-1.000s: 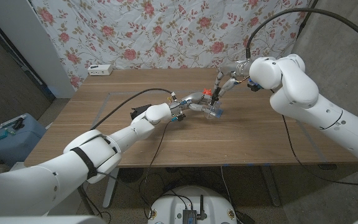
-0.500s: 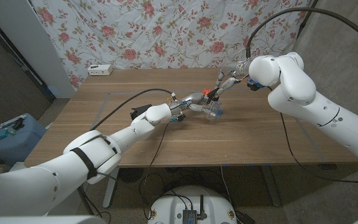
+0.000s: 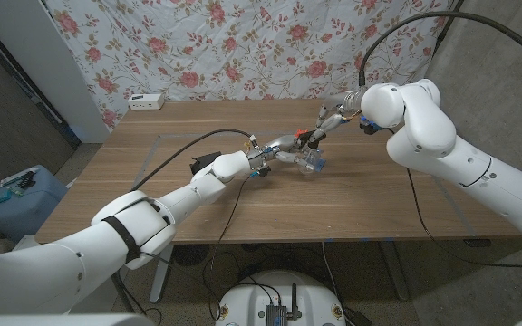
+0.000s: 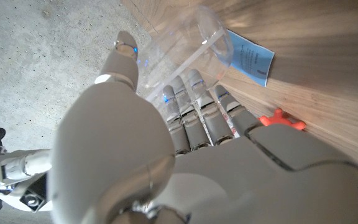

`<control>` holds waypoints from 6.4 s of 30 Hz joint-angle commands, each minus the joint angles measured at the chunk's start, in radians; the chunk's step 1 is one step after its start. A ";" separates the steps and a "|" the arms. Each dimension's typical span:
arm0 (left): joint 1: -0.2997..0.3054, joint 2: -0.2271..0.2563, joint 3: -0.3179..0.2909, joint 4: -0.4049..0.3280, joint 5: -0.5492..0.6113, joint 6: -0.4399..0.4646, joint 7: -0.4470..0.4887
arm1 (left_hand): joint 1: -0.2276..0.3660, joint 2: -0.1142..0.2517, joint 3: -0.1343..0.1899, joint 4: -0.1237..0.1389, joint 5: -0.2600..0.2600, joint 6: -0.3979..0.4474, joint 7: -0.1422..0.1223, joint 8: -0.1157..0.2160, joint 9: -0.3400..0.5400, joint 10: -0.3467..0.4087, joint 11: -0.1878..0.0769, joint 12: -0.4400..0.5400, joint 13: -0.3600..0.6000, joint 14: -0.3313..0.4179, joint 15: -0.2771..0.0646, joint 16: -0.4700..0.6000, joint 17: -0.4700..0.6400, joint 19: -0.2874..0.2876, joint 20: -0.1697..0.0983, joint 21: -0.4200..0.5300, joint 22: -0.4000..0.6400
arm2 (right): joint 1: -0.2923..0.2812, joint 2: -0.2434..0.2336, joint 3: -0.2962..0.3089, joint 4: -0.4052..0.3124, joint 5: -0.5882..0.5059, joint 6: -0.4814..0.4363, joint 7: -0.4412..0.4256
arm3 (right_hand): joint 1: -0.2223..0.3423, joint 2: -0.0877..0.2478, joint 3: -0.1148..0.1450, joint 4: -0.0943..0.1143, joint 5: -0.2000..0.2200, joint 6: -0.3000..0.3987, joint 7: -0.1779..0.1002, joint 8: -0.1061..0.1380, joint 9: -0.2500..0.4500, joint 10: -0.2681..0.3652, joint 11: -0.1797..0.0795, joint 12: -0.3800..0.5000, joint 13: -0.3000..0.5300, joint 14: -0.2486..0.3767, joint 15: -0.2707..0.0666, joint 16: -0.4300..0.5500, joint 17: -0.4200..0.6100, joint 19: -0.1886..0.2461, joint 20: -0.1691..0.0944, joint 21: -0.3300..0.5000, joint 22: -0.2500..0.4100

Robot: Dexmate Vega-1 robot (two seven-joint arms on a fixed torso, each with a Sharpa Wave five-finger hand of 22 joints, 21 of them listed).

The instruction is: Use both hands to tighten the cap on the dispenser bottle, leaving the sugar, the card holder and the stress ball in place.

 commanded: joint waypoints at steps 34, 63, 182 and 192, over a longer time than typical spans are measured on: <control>0.009 0.003 -0.006 -0.002 -0.005 0.000 0.003 | -0.056 0.105 0.070 0.061 0.001 0.086 -0.030 0.007 0.005 0.009 -0.002 0.006 0.002 0.010 -0.074 0.007 0.004 0.003 -0.073 0.001 0.003 | -0.205 0.201 0.031 -0.008 -0.501 0.062 -0.020 | 0.001 0.024 -0.022 0.010 -0.030 0.318 0.055 0.064 -0.017 0.244 -0.014 0.040 -0.004 0.208 -0.081 0.041 -0.013 0.145 -0.009 0.014 0.004; 0.013 0.002 -0.006 -0.001 -0.012 0.009 -0.004 | -0.056 0.108 0.073 0.062 0.002 0.087 -0.031 0.007 0.005 0.008 0.000 0.005 0.002 0.011 -0.072 0.006 0.003 0.002 -0.073 0.000 0.003 | -0.342 0.392 0.116 0.057 -0.712 0.171 -0.107 | 0.072 0.079 0.003 -0.015 -0.052 0.517 0.076 0.089 -0.023 0.404 -0.062 0.050 -0.008 0.341 -0.136 0.047 -0.018 0.226 -0.036 0.014 0.006; -0.021 -0.041 0.003 0.094 -0.014 -0.029 -0.001 | -0.051 0.110 0.082 0.061 0.005 0.090 -0.029 0.006 0.005 0.009 0.000 0.004 0.004 0.010 -0.072 0.006 0.004 0.003 -0.067 0.001 0.003 | -0.414 0.341 0.315 -0.079 -0.521 0.246 -0.066 | 0.235 0.070 0.073 -0.232 -0.083 -0.172 -0.033 -0.027 0.026 0.027 -0.033 -0.051 0.008 0.051 -0.017 -0.043 0.002 0.003 0.043 -0.010 0.005; -0.010 -0.028 0.002 0.054 -0.011 -0.009 0.001 | -0.050 0.111 0.083 0.060 0.005 0.093 -0.030 0.007 0.005 0.009 0.001 0.004 0.005 0.009 -0.072 0.006 0.004 0.003 -0.067 0.001 0.003 | -0.443 0.262 0.340 -0.080 -0.397 0.257 -0.186 | 0.341 0.052 0.102 -0.252 -0.039 -0.230 -0.034 -0.049 0.023 -0.053 -0.058 -0.048 0.007 0.009 -0.007 -0.041 0.000 -0.025 0.050 -0.010 0.005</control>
